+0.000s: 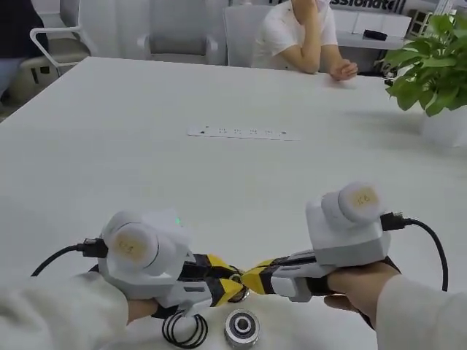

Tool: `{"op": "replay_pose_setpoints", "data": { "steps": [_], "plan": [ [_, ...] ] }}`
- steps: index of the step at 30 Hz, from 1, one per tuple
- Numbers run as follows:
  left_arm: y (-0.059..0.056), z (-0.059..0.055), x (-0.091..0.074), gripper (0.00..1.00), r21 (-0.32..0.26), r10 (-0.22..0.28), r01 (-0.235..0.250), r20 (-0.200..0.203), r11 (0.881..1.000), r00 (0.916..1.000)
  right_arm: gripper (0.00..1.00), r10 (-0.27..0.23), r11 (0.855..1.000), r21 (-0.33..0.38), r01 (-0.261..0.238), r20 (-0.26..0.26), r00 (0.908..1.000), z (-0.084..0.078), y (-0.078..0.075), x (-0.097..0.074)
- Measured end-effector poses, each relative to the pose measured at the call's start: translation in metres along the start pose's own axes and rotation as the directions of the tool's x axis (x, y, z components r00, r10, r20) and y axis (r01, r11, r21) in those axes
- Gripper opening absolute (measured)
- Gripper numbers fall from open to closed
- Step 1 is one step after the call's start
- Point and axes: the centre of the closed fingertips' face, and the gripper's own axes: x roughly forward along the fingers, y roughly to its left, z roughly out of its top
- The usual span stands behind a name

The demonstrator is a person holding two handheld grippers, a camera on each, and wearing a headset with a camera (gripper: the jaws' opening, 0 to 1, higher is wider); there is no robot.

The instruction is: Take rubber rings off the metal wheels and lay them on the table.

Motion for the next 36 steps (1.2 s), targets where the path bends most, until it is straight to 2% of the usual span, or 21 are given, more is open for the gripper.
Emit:
{"op": "replay_pose_setpoints", "data": {
  "steps": [5, 8, 10, 14, 17, 23, 26, 31, 36],
  "plan": [
    [-0.005, 0.001, 0.000, 0.15, 0.000, -0.029, 0.029, -0.018, 1.000, 0.9994, 0.00, -0.006, 1.000, 0.024, 0.006, -0.001, 1.0000, -0.001, -0.001, -0.001],
    [-0.004, 0.001, -0.002, 0.15, -0.008, -0.034, 0.034, -0.038, 0.999, 0.9987, 0.00, -0.010, 0.999, 0.036, 0.010, 0.000, 0.9999, -0.001, -0.002, -0.002],
    [-0.003, 0.007, -0.007, 0.15, 0.008, -0.036, 0.036, -0.025, 0.999, 0.9990, 0.00, -0.011, 0.999, 0.041, 0.010, 0.004, 0.9999, 0.000, -0.002, -0.003],
    [0.002, 0.022, -0.017, 0.18, -0.017, -0.037, 0.037, 0.003, 0.999, 0.9993, 0.00, -0.011, 0.999, 0.050, 0.010, 0.015, 0.9998, 0.002, -0.002, -0.004],
    [0.001, 0.030, -0.025, 0.21, -0.005, -0.038, 0.038, 0.014, 0.999, 0.9992, 0.00, -0.009, 0.999, 0.054, 0.008, 0.023, 0.9997, 0.004, -0.002, -0.005],
    [-0.006, 0.041, -0.035, 0.26, 0.014, -0.057, 0.057, 0.030, 0.998, 0.9979, 0.00, 0.008, 0.998, 0.057, -0.010, 0.039, 0.9992, 0.009, 0.003, -0.006],
    [-0.009, 0.053, -0.042, 0.29, 0.010, -0.075, 0.075, 0.051, 0.997, 0.9959, 0.00, 0.017, 0.999, 0.043, -0.019, 0.050, 0.9986, 0.013, 0.007, -0.008],
    [-0.011, 0.059, -0.054, 0.33, 0.051, -0.075, 0.074, 0.024, 0.996, 0.9969, 0.00, 0.037, 0.998, 0.043, -0.040, 0.074, 0.9966, 0.020, 0.012, -0.009],
    [-0.019, 0.063, -0.070, 0.44, 0.077, -0.088, 0.086, 0.019, 0.993, 0.9959, 0.00, 0.063, 0.997, 0.036, -0.066, 0.086, 0.9943, 0.024, 0.021, -0.008]
  ]
}}
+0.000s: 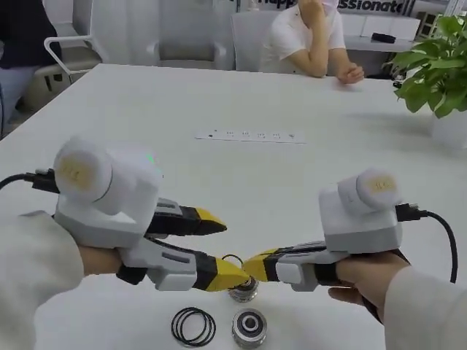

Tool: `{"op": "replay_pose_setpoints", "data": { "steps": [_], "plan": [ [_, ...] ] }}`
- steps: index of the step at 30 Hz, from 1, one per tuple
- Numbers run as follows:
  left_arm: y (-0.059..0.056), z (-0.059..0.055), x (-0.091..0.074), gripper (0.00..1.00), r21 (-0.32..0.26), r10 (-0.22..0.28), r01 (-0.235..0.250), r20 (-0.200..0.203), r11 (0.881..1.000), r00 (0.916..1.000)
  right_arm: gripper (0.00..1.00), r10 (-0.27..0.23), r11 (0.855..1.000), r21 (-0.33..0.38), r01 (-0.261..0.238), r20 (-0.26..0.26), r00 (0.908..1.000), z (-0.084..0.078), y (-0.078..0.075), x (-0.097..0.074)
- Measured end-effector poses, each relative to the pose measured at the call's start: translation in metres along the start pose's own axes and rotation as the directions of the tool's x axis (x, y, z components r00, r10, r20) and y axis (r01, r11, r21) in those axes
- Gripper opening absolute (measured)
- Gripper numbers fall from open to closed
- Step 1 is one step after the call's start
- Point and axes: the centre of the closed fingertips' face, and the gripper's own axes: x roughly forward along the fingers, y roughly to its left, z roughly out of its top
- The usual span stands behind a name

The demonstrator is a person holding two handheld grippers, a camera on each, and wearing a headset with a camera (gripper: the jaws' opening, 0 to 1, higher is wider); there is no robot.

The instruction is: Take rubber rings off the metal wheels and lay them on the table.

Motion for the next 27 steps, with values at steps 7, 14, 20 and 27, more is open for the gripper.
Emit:
{"op": "replay_pose_setpoints", "data": {
  "steps": [7, 14, 20, 27],
  "plan": [
    [-0.007, 0.005, -0.031, 0.47, 0.004, 0.006, -0.006, -0.003, 1.000, 1.0000, 0.00, 0.040, 0.999, -0.015, -0.040, 0.004, 0.9992, 0.004, 0.014, 0.003],
    [-0.010, -0.001, -0.071, 0.51, 0.023, 0.058, -0.058, -0.021, 0.998, 0.9981, 0.00, 0.098, 0.995, -0.027, -0.099, -0.011, 0.9951, 0.002, 0.032, 0.010],
    [-0.018, -0.016, -0.097, 0.53, 0.030, 0.093, -0.091, -0.062, 0.995, 0.9937, 0.00, 0.143, 0.989, -0.031, -0.144, -0.027, 0.9894, -0.001, 0.046, 0.015],
    [-0.026, -0.046, -0.117, 0.54, -0.041, 0.142, -0.147, -0.101, 0.988, 0.9847, 0.00, 0.187, 0.982, -0.023, -0.189, -0.062, 0.9804, -0.011, 0.058, 0.022]
  ]
}}
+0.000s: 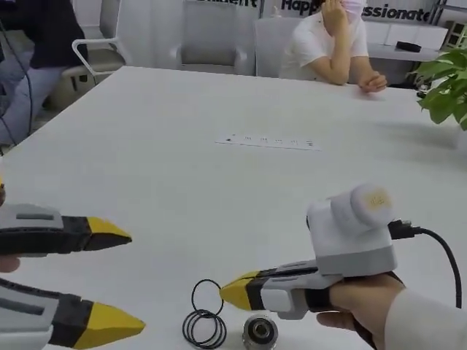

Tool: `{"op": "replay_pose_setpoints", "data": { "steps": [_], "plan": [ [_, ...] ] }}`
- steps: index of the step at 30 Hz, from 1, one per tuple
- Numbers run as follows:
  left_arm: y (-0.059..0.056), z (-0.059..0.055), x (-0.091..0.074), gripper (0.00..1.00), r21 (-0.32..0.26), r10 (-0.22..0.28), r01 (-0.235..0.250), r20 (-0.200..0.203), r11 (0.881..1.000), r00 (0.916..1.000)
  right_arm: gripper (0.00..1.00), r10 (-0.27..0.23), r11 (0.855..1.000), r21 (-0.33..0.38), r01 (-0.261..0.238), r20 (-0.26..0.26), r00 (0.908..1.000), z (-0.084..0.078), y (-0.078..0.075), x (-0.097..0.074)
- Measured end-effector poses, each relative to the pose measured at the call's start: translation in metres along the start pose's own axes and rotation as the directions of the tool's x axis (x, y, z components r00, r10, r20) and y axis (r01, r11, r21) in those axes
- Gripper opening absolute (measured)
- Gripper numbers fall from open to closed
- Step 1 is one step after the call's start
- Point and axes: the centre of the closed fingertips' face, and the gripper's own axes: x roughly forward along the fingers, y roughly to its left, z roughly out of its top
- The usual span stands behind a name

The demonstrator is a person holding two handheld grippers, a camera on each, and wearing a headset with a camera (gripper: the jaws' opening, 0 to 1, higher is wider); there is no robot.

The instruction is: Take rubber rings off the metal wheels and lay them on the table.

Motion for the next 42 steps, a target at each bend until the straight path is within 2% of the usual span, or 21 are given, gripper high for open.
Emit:
{"op": "replay_pose_setpoints", "data": {
  "steps": [1, 3, 8, 14, 19, 25, 27, 29, 35, 42],
  "plan": [
    [-0.001, -0.008, -0.002, 0.54, -0.012, 0.009, -0.009, -0.018, 1.000, 0.9998, 0.00, 0.008, 1.000, -0.003, -0.008, -0.012, 0.9999, -0.003, 0.002, 0.002],
    [-0.003, -0.015, -0.005, 0.54, -0.027, 0.017, -0.018, -0.029, 0.999, 0.9994, 0.00, 0.014, 1.000, -0.016, -0.014, -0.029, 0.9995, -0.006, 0.005, 0.005],
    [-0.008, -0.025, -0.008, 0.54, -0.050, 0.028, -0.029, -0.032, 0.998, 0.9991, 0.00, 0.025, 0.999, -0.026, -0.027, -0.057, 0.9980, -0.013, 0.008, 0.011],
    [-0.012, -0.029, -0.002, 0.54, -0.086, 0.041, -0.041, -0.010, 0.995, 0.9991, 0.00, 0.027, 1.000, -0.014, -0.028, -0.082, 0.9963, -0.021, 0.006, 0.015],
    [-0.015, -0.030, 0.002, 0.52, -0.094, 0.036, -0.036, -0.007, 0.995, 0.9993, 0.00, 0.011, 1.000, 0.008, -0.011, -0.078, 0.9969, -0.021, 0.000, 0.016],
    [-0.011, -0.029, 0.003, 0.52, -0.110, 0.048, -0.047, 0.006, 0.993, 0.9988, 0.00, -0.003, 0.999, 0.039, 0.006, -0.081, 0.9967, -0.023, -0.006, 0.017],
    [-0.011, -0.029, 0.004, 0.52, -0.111, 0.048, -0.047, 0.007, 0.993, 0.9988, 0.00, -0.020, 0.999, 0.031, 0.022, -0.090, 0.9957, -0.026, -0.010, 0.017],
    [-0.011, -0.029, 0.004, 0.52, -0.111, 0.047, -0.046, 0.007, 0.993, 0.9989, 0.00, -0.058, 0.998, 0.016, 0.060, -0.103, 0.9930, -0.028, -0.016, 0.017],
    [-0.010, -0.030, 0.004, 0.52, -0.117, 0.050, -0.049, 0.008, 0.992, 0.9987, 0.00, -0.060, 0.998, 0.019, 0.062, -0.111, 0.9920, -0.030, -0.016, 0.018],
    [-0.010, -0.030, 0.004, 0.52, -0.122, 0.051, -0.050, 0.010, 0.991, 0.9986, 0.01, -0.081, 0.997, -0.022, 0.079, -0.135, 0.9875, -0.034, -0.018, 0.019]
  ]
}}
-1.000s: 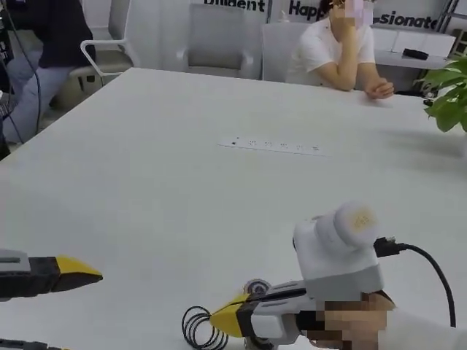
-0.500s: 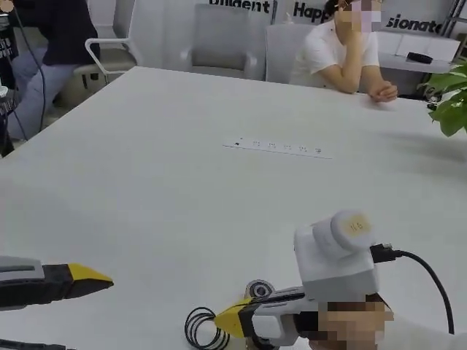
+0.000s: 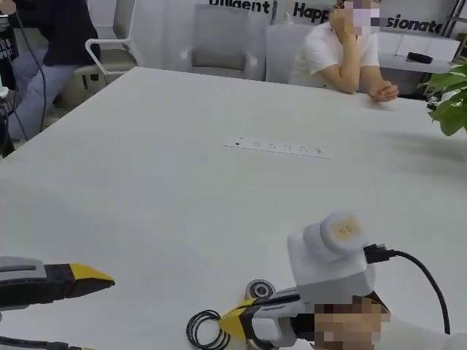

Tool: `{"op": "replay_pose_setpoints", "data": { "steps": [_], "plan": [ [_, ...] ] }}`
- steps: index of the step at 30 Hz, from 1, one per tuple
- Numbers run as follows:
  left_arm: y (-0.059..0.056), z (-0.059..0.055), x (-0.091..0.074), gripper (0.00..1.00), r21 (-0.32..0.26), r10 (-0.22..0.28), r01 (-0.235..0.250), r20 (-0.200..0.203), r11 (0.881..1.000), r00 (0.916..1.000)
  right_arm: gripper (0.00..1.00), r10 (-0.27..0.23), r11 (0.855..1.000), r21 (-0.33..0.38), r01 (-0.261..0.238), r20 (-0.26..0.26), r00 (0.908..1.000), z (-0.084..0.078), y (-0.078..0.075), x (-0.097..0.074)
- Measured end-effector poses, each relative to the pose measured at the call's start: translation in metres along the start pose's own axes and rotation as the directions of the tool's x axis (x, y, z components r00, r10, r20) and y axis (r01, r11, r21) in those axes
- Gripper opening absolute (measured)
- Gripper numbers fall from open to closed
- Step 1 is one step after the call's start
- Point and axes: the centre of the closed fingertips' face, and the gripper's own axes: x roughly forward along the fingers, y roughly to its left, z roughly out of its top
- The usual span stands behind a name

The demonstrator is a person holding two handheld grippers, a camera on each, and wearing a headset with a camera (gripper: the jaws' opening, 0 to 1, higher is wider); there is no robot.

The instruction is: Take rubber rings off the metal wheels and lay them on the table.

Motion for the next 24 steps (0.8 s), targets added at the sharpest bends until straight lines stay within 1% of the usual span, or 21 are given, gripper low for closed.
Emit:
{"op": "replay_pose_setpoints", "data": {
  "steps": [5, 13, 24],
  "plan": [
    [0.0001, -0.0002, 0.0001, 0.52, -0.001, 0.001, -0.001, 0.000, 1.000, 1.0000, 0.01, -0.010, 1.000, -0.019, 0.010, -0.006, 0.9999, -0.0005, -0.0013, 0.0000],
    [0.0003, -0.0007, 0.0002, 0.52, -0.002, 0.002, -0.002, -0.002, 1.000, 1.0000, 0.00, -0.021, 1.000, -0.021, 0.021, -0.001, 0.9998, 0.0009, -0.0039, -0.0012],
    [0.0000, -0.0014, 0.0002, 0.52, -0.005, 0.001, -0.001, -0.004, 1.000, 1.0000, 0.00, -0.031, 1.000, 0.000, 0.031, 0.023, 0.9992, 0.0057, -0.0076, -0.0068]
  ]
}}
